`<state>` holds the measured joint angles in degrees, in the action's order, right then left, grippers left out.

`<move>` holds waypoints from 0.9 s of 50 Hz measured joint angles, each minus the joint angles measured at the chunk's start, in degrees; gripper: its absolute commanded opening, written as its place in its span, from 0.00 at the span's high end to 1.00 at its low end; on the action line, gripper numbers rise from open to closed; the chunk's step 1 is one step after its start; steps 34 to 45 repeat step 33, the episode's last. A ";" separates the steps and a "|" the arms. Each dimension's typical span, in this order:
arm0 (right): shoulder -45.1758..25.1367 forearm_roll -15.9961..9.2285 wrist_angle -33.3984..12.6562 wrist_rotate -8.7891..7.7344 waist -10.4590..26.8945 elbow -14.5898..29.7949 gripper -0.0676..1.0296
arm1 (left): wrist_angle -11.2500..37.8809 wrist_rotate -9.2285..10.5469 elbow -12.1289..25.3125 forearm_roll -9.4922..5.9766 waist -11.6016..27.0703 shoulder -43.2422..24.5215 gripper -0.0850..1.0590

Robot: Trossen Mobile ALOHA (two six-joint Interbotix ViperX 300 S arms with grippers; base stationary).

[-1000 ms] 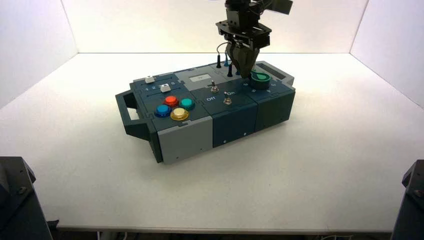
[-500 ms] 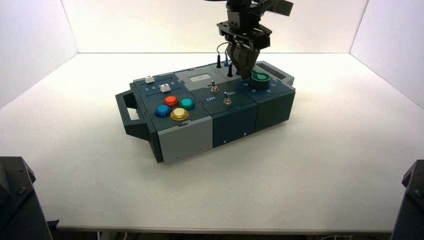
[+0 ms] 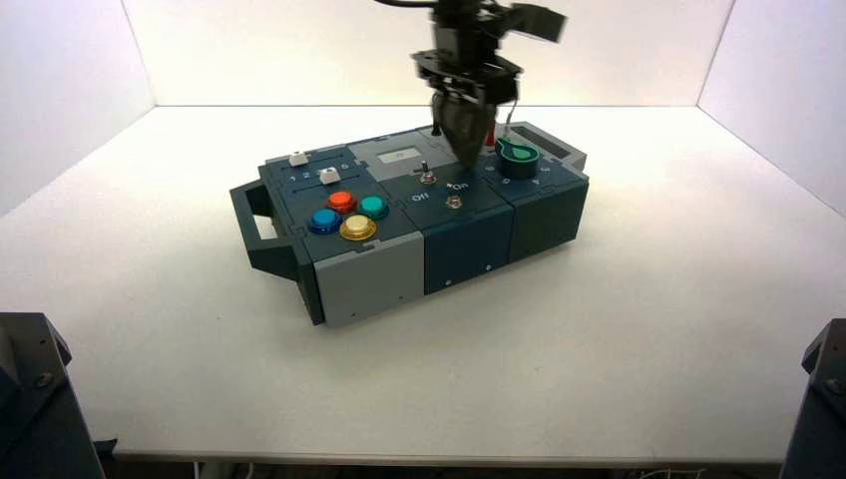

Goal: Turn the knob to position 1.

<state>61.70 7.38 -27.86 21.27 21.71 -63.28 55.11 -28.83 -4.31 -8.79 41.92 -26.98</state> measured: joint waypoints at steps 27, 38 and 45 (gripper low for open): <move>0.35 -0.88 -0.09 -0.18 1.23 0.00 0.96 | -5.89 5.45 -21.62 0.09 -2.90 26.46 0.95; 0.35 -1.23 -0.18 -0.18 1.32 0.00 0.96 | -7.03 6.33 -24.96 0.09 -2.72 30.59 0.95; 0.35 -1.23 -0.18 -0.18 1.32 0.00 0.96 | -7.03 6.33 -24.96 0.09 -2.72 30.59 0.95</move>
